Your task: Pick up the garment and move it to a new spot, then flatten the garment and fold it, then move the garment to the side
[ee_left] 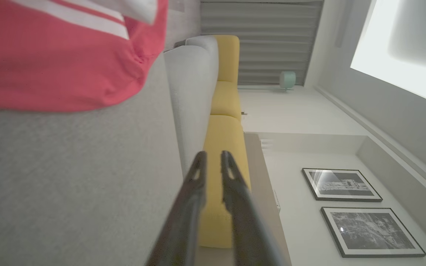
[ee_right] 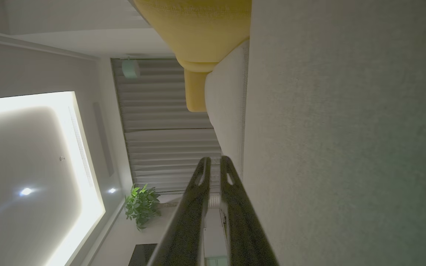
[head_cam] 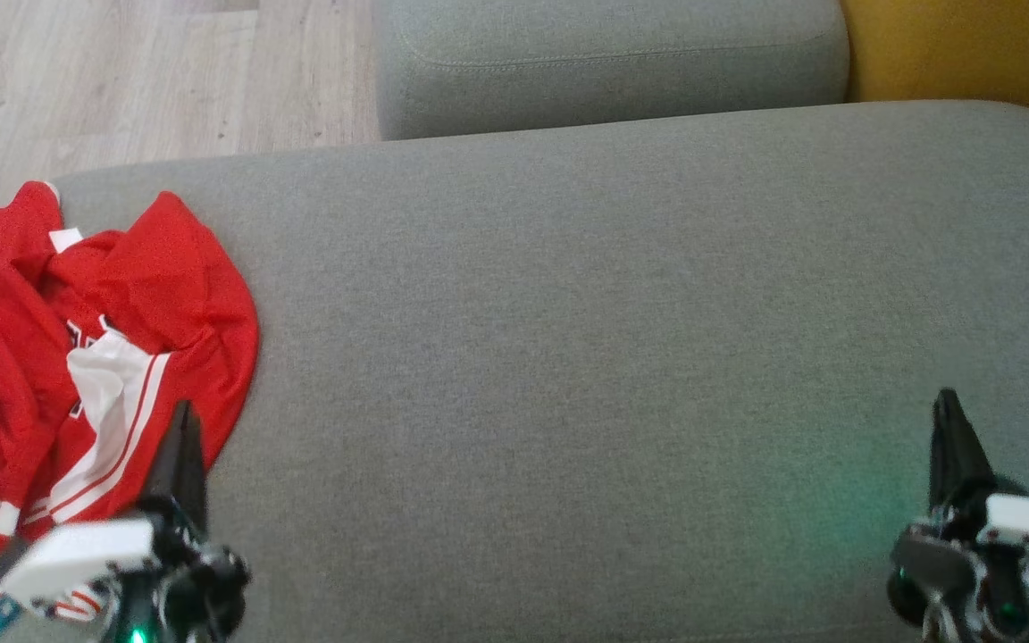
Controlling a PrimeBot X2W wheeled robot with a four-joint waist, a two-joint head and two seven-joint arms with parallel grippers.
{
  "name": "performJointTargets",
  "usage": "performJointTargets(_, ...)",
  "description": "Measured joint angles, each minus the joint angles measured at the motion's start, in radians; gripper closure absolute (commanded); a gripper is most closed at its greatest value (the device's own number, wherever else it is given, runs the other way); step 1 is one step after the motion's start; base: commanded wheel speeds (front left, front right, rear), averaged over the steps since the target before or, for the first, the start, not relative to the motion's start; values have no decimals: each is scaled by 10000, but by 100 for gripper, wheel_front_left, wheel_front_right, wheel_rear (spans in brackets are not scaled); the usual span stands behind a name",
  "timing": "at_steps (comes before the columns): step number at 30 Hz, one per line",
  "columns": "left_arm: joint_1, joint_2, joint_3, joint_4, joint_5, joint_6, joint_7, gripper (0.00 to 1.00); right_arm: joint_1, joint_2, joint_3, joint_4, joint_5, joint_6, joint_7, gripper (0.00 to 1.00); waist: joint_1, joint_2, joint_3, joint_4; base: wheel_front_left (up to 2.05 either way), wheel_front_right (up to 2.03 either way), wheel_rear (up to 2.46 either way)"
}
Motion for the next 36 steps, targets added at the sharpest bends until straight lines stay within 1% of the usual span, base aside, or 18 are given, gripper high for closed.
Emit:
performJointTargets(4, 479, -104, -33, 405, 0, 35, -13, 0, 343, 21, 29, 418, 0, 0, -17, 0, 0, 0, 2, -1, 0, 0, 0)
performJointTargets(20, 453, -96, -159, 201, 15, 35, -468, 0, 387, 23, 573, -13, 82, 0, -387, 0, 0, 0, -48, -11, 0, 0, 0)
performJointTargets(29, 453, -92, -284, -107, 1127, 33, -727, 0, 378, 10, 1030, -320, -291, 0, -685, 0, 0, 0, -93, 6, 0, 0, 0)
performJointTargets(36, 453, -92, -314, -343, 2324, 174, -955, 0, 335, -182, 1574, -370, -1072, 0, -915, 0, 0, 0, -108, 2, 0, 0, 0)
